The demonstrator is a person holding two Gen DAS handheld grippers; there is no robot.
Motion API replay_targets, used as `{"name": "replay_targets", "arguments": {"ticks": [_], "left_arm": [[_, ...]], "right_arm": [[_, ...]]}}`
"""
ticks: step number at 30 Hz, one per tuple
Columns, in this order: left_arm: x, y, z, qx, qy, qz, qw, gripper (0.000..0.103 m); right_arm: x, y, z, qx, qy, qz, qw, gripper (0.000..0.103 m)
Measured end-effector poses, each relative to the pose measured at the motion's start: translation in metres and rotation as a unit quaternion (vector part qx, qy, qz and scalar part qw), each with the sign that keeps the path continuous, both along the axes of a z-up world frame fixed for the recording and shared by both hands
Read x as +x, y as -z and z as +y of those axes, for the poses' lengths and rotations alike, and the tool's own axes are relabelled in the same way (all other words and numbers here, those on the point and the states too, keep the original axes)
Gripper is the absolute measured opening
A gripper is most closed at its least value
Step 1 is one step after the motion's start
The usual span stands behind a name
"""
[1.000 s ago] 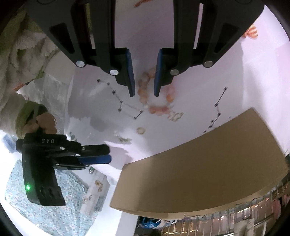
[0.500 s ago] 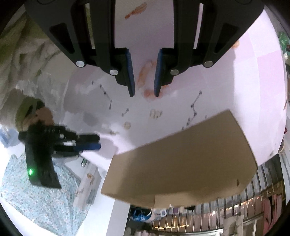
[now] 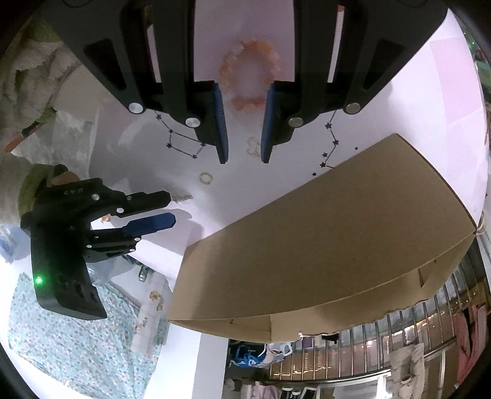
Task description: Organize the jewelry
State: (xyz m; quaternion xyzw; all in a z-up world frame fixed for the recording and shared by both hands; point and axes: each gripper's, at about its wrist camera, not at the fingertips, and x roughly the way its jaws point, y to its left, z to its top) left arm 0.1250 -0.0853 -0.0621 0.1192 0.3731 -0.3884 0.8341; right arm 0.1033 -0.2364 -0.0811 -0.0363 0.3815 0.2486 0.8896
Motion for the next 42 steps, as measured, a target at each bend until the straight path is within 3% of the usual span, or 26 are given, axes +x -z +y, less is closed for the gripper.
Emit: {"name": "replay_targets", "arguments": {"ticks": [11,27,35,42], "left_arm": [[0.006,0.006,0.002,0.007,-0.001,-0.008,0.9999,0.020],[0.014,0.018,-0.014,0.035,-0.001,0.005,0.9994,0.020],[0.008,0.019,-0.031,0.063,-0.037,-0.014,0.9972,0.020],[0.009,0.021,-0.035,0.064,-0.061,-0.013,0.9960,0.020]], "right_arm": [[0.001,0.006,0.005,-0.017,0.002,0.007,1.000,0.016],[0.003,0.005,0.006,-0.015,0.011,0.009,1.000,0.014],[0.000,0.007,0.002,-0.012,0.013,0.005,1.000,0.014],[-0.001,0.006,0.001,-0.013,0.013,0.002,1.000,0.014]]}}
